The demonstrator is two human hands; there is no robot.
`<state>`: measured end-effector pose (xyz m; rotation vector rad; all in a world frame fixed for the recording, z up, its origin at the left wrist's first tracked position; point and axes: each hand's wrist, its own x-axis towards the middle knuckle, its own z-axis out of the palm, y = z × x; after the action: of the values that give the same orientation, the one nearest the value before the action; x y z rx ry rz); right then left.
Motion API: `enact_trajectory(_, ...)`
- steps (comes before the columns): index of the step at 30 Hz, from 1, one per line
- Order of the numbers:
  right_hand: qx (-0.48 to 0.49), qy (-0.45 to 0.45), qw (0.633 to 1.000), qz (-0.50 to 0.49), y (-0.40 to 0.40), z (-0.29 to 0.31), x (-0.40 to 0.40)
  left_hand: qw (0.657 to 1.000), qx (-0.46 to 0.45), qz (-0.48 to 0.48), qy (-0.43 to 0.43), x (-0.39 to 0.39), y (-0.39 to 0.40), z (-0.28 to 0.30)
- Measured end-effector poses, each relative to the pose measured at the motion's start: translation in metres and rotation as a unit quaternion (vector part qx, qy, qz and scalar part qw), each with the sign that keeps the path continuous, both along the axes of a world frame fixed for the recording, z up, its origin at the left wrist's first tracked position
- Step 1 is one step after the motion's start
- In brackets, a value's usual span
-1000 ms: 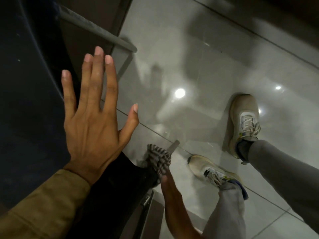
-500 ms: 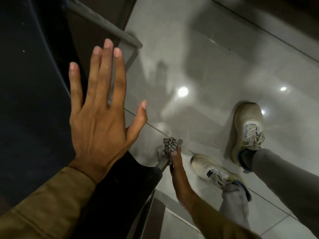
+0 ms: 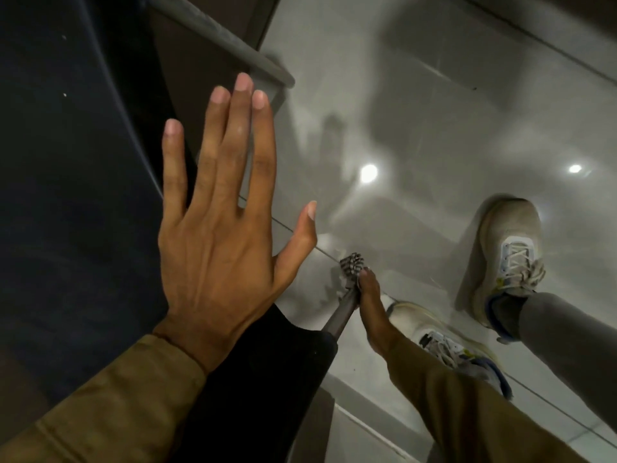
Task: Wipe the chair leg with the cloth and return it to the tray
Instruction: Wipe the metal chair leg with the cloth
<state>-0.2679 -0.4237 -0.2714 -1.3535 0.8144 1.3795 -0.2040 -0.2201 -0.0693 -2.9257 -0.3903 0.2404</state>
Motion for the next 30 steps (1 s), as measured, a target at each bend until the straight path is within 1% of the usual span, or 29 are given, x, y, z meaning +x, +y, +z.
enact_trajectory(2,0.001,-0.002,1.0,0.019,-0.002,0.016,0.006,1.0,0.002,0.001,0.002,0.0,-0.001,0.0)
enact_trajectory(4,0.027,-0.002,0.999,0.026,-0.01,0.056,0.009,1.0,-0.002,0.007,0.001,0.001,-0.002,0.001)
enact_trajectory(5,0.032,-0.01,0.999,0.012,-0.01,0.077,0.0,1.0,-0.002,0.01,0.003,0.001,-0.002,0.002)
enact_trajectory(8,0.025,0.017,1.0,0.008,-0.012,0.114,-0.015,1.0,0.002,0.009,0.006,0.001,-0.003,0.003)
enact_trajectory(11,0.023,0.038,0.998,0.044,-0.002,0.112,-0.023,1.0,0.008,0.006,0.015,0.002,-0.003,0.005)
enact_trajectory(13,0.007,-0.011,0.999,0.034,0.002,0.105,-0.016,1.0,0.005,0.002,0.021,0.003,-0.004,0.005)
enact_trajectory(15,0.015,-0.043,0.999,0.024,0.0,0.086,-0.01,1.0,0.006,-0.001,0.024,0.002,-0.003,0.005)
enact_trajectory(17,0.006,-0.029,0.999,0.015,-0.001,0.063,0.001,1.0,0.008,0.001,0.022,0.002,-0.002,0.005)
enact_trajectory(19,0.01,-0.012,1.0,-0.018,-0.002,0.048,0.004,1.0,0.008,-0.001,0.019,0.002,-0.002,0.004)
enact_trajectory(21,0.028,-0.007,0.999,-0.029,0.001,0.059,0.006,1.0,0.006,0.0,0.02,0.002,-0.002,0.005)
enact_trajectory(23,0.04,-0.017,0.998,-0.039,0.004,0.085,0.001,1.0,0.002,0.004,0.023,0.003,-0.003,0.006)
enact_trajectory(24,0.041,-0.004,0.998,-0.044,0.001,0.104,-0.003,1.0,0.002,0.004,0.025,0.003,-0.003,0.006)
enact_trajectory(25,0.046,-0.002,0.998,-0.035,-0.003,0.122,-0.008,1.0,0.004,0.004,0.026,0.003,-0.003,0.006)
enact_trajectory(27,0.1,-0.021,0.995,-0.007,-0.016,0.153,-0.023,1.0,0.004,0.004,0.025,0.003,-0.002,0.006)
enact_trajectory(28,0.107,-0.027,0.994,0.015,-0.016,0.155,-0.028,1.0,0.003,0.005,0.025,0.003,-0.002,0.006)
enact_trajectory(30,0.07,-0.043,0.995,0.061,-0.013,0.13,-0.029,1.0,-0.001,0.008,0.025,0.004,-0.002,0.006)
